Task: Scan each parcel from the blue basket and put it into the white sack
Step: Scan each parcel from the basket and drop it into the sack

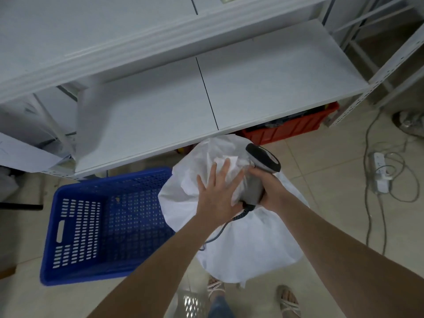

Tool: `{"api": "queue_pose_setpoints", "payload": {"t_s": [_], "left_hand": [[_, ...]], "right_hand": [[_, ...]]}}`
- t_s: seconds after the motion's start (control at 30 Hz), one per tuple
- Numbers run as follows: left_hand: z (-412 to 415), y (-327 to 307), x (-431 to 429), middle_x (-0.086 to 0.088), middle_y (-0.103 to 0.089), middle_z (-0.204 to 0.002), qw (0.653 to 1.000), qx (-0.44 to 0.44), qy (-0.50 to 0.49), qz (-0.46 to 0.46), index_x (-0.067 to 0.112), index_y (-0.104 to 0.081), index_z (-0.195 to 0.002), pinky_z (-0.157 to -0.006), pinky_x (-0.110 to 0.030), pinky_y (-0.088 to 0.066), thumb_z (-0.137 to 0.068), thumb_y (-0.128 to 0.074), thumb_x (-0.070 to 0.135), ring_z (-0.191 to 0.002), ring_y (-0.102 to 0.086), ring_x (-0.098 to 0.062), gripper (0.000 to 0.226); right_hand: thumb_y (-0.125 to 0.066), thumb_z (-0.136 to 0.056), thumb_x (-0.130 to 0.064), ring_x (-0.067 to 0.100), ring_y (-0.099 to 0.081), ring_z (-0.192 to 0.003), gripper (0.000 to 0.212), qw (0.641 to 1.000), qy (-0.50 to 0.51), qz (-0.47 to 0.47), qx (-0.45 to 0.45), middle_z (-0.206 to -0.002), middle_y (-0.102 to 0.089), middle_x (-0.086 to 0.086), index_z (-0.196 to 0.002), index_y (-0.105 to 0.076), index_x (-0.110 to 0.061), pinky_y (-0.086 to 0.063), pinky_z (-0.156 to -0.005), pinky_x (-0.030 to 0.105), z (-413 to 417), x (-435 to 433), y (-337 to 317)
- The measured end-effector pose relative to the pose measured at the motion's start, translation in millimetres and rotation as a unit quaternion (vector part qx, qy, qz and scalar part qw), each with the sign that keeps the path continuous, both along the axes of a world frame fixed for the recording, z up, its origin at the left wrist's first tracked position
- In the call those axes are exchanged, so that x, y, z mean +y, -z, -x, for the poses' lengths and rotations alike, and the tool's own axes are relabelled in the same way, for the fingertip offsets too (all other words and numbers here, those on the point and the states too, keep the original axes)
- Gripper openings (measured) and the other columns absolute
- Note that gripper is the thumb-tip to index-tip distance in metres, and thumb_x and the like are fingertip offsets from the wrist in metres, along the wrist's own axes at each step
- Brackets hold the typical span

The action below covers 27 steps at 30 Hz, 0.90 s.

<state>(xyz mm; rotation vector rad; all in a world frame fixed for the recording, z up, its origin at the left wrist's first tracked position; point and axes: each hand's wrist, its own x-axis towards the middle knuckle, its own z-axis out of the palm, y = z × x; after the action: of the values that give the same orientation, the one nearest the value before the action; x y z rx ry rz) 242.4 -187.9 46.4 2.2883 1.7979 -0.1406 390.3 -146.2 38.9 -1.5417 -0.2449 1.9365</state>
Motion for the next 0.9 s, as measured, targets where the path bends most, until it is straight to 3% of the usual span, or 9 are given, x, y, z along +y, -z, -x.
{"api": "queue_pose_setpoints", "payload": {"t_s": [0.07, 0.17, 0.3, 0.4, 0.5, 0.7, 0.9], "left_hand": [[2, 19, 19, -0.005, 0.003, -0.161, 0.998, 0.036, 0.023, 0.042, 0.045, -0.001, -0.149, -0.104, -0.069, -0.022, -0.079, -0.05, 0.071, -0.146, -0.005, -0.038, 0.089], [1, 42, 47, 0.0, 0.016, -0.16, 0.99, 0.073, 0.048, 0.113, 0.047, 0.008, -0.148, -0.107, -0.068, -0.019, -0.087, -0.036, 0.071, -0.146, 0.002, -0.038, 0.079], [-7, 71, 47, 0.0, 0.018, -0.16, 0.983, 0.125, 0.044, 0.131, 0.047, 0.009, -0.147, -0.105, -0.068, -0.02, -0.087, -0.033, 0.073, -0.144, 0.003, -0.041, 0.078], [-9, 87, 48, 0.0, 0.02, -0.159, 0.976, 0.165, 0.042, 0.138, 0.046, 0.01, -0.147, -0.105, -0.07, -0.015, -0.087, -0.03, 0.073, -0.144, 0.006, -0.043, 0.077], [-8, 89, 50, 0.0, 0.021, -0.159, 0.974, 0.167, 0.044, 0.147, 0.046, 0.01, -0.148, -0.106, -0.069, -0.015, -0.087, -0.029, 0.073, -0.144, 0.006, -0.043, 0.077], [5, 64, 41, -0.004, 0.016, -0.159, 0.989, 0.078, 0.036, 0.123, 0.044, 0.005, -0.149, -0.107, -0.067, -0.02, -0.084, -0.044, 0.071, -0.145, 0.001, -0.041, 0.085], [-3, 44, 14, -0.009, 0.009, -0.161, 0.989, 0.123, 0.083, -0.022, 0.032, -0.001, -0.153, -0.109, -0.069, -0.014, -0.082, -0.049, 0.068, -0.147, 0.004, -0.038, 0.093]], "right_hand": [[-0.073, -0.081, -0.023, 0.035, -0.064, -0.102, 0.032, 0.997, -0.006, 0.018, -0.068, -0.108, -0.069, 0.012, -0.111, -0.065, -0.011, -0.052, -0.09, 0.056, -9, 1, 8], [-0.067, -0.084, -0.012, 0.028, -0.065, -0.089, 0.025, 0.99, 0.06, 0.036, -0.124, -0.097, -0.068, 0.012, -0.108, -0.062, -0.007, -0.054, -0.088, 0.05, -27, 2, 25], [-0.061, -0.088, -0.01, 0.021, -0.059, -0.071, 0.002, 0.994, 0.059, 0.049, -0.078, -0.077, -0.062, 0.007, -0.09, -0.061, -0.011, -0.053, -0.075, 0.041, -35, -11, 43], [-0.056, -0.09, -0.004, 0.019, -0.055, -0.062, 0.015, 0.997, 0.063, 0.018, -0.047, -0.07, -0.058, 0.005, -0.079, -0.059, -0.013, -0.048, -0.059, 0.032, -27, -21, 52], [-0.051, -0.089, 0.002, 0.017, -0.054, -0.064, 0.019, 0.997, 0.082, -0.012, 0.012, -0.072, -0.056, 0.005, -0.086, -0.059, -0.015, -0.047, -0.058, 0.029, -25, -30, 51], [-0.044, -0.09, 0.0, 0.015, -0.047, -0.058, 0.031, 0.992, 0.07, -0.019, 0.105, -0.066, -0.049, 0.003, -0.104, -0.062, -0.02, -0.044, -0.059, 0.025, -39, -49, 34], [-0.044, -0.09, -0.001, 0.014, -0.044, -0.06, 0.034, 0.986, 0.11, -0.013, 0.124, -0.066, -0.048, 0.002, -0.106, -0.066, -0.022, -0.043, -0.062, 0.025, -34, -59, 26]]}}
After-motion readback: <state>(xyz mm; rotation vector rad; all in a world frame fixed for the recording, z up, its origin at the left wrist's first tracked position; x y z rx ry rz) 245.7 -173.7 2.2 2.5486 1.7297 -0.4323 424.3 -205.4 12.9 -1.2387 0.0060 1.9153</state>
